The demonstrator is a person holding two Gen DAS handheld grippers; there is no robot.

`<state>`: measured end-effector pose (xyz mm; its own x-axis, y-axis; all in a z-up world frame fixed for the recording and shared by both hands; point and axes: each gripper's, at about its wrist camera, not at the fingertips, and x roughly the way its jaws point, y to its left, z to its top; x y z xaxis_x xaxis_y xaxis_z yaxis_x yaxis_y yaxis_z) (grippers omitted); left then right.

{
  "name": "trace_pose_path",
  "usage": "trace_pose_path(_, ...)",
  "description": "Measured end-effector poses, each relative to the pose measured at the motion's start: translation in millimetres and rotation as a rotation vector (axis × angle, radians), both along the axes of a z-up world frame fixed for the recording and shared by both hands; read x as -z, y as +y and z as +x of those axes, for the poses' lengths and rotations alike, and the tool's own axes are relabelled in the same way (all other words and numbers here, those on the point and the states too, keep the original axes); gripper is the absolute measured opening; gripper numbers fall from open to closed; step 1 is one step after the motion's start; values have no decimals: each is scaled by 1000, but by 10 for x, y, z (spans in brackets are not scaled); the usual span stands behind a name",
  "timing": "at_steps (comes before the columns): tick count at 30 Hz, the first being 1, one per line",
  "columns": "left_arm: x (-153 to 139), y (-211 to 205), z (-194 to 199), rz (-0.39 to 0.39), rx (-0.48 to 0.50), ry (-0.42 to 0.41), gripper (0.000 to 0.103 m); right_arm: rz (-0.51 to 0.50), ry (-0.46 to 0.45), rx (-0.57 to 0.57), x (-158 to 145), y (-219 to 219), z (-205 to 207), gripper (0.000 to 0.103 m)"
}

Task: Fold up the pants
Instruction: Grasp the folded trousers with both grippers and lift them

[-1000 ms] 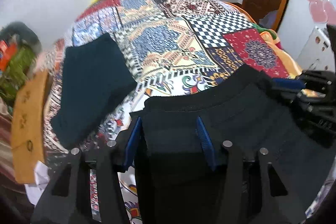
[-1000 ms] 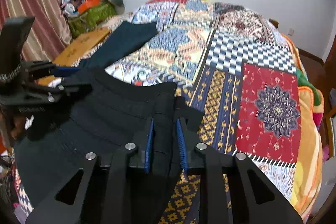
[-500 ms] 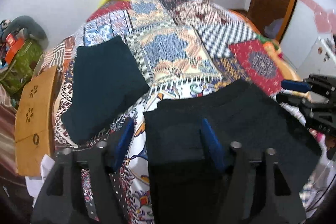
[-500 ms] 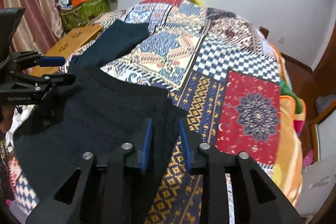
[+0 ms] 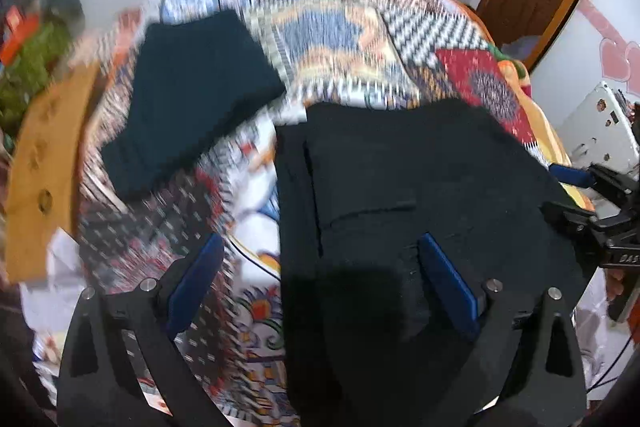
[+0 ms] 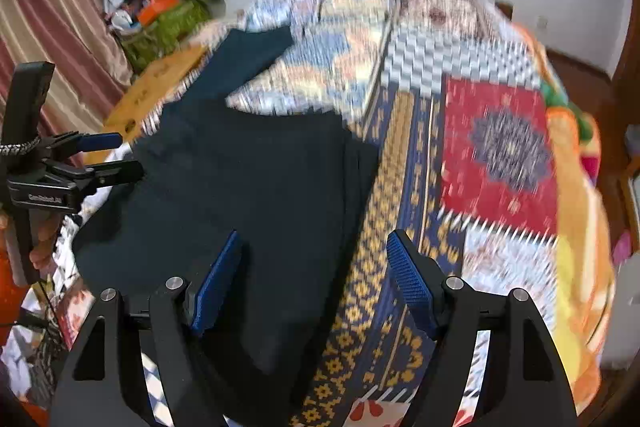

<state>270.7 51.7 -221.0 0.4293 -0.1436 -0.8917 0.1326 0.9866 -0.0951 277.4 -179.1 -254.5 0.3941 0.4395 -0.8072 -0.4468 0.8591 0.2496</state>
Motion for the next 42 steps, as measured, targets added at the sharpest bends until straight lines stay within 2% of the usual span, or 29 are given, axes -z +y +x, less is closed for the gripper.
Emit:
trace_pose_path(8,222,-29,248,-127,39,109,101,191,243,13,407,-113,348,74)
trace_pose_path(11,312,-19,336,-202,40,156,101,196,244,-8,422,-79,370,74)
trace_pose_path(13,332,-10,380,-228,40,163,101,204,243,-33,415,-49,372,69)
trace_pose_path(15,314,-35,388,-233,52,153,93,225,261,-42,419,-21,395,62)
trace_pose_path(17,255,-90,372,-232,71,135,76,234,273,-46,425,21,434,54)
trace_pose_path(23,165,-120,330,-194,13,83,55,189,188,-46,321,174,422,30)
trace_pose_path(26,102,-116,297,-168,-8,59,42,141,144,-69,247,230,408,23)
trace_pose_path(32,-82,-191,172,-115,21,5,31,117,74,-100,79,282,395,18)
trace_pose_path(37,-417,-203,-5,-89,50,-94,30,114,-11,-126,-145,276,365,17)
trace_pose_path(42,-727,-85,-70,-91,22,-178,29,115,-115,-140,-479,390,401,17)
